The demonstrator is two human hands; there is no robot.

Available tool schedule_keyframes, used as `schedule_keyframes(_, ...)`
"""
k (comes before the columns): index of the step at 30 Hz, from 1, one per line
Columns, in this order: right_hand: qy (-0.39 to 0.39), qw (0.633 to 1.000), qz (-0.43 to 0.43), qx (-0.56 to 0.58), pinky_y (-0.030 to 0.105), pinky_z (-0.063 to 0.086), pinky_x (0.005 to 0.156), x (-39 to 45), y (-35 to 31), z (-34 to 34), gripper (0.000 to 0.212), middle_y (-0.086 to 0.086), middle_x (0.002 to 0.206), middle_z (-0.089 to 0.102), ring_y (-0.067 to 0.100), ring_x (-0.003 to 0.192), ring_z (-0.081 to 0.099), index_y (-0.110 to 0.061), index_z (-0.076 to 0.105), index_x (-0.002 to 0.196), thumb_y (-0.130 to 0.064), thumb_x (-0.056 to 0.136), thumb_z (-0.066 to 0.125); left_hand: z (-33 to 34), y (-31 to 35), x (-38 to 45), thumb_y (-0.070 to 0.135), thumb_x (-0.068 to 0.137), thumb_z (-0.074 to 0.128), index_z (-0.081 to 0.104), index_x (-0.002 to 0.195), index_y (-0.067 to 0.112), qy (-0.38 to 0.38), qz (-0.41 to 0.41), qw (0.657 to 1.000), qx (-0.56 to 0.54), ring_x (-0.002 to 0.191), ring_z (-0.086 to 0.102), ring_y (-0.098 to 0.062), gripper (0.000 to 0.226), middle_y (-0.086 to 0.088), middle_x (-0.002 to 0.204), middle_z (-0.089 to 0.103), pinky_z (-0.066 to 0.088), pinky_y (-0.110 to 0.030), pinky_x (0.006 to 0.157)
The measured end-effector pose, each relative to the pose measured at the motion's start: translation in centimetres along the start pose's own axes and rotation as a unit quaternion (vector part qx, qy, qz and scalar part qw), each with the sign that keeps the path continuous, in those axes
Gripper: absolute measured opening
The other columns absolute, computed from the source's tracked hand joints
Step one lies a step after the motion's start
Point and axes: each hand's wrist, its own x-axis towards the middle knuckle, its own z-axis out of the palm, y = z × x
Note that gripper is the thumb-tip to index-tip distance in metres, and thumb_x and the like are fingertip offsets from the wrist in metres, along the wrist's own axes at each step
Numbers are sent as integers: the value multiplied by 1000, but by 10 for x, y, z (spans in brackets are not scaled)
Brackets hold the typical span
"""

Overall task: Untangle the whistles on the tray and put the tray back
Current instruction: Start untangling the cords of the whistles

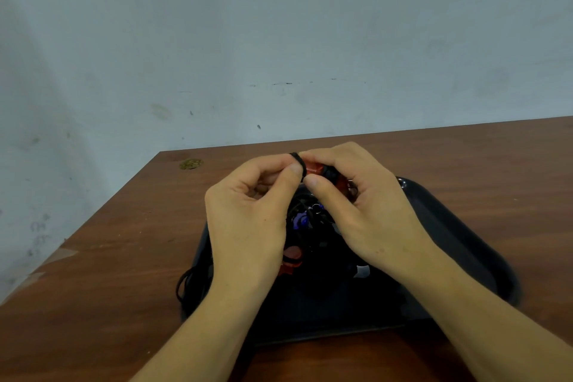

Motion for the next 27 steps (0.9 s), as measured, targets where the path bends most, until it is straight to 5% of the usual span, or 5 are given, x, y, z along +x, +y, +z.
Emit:
schedule_keyframes(13,-7,987,-96,-127,28,51,86,-2,7,9,39,-5,114,56,12,103,57,-15,63,132,-30,96,54,-5,-6,6,5,87,71,73,95,4,-43,-149,983,-94,69,71,-21,9,-12,78,75,63,-39,70)
schedule_keyframes(20,17,996,-62,-64,20,48,91,2,7,3,29,-13,111,63,7,107,61,-22,68,123,-27,95,66,-8,-9,10,4,97,57,72,98,2,-58,-149,982,-103,62,64,-26,15,-23,79,68,63,-40,68)
schedule_keyframes(27,-24,999,23,41,15,52,84,1,4,-1,22,-23,102,71,0,100,67,-33,69,109,-28,88,73,-10,-11,14,0,93,61,69,90,-2,-72,-159,978,-116,57,60,-21,9,-14,65,61,63,-50,70)
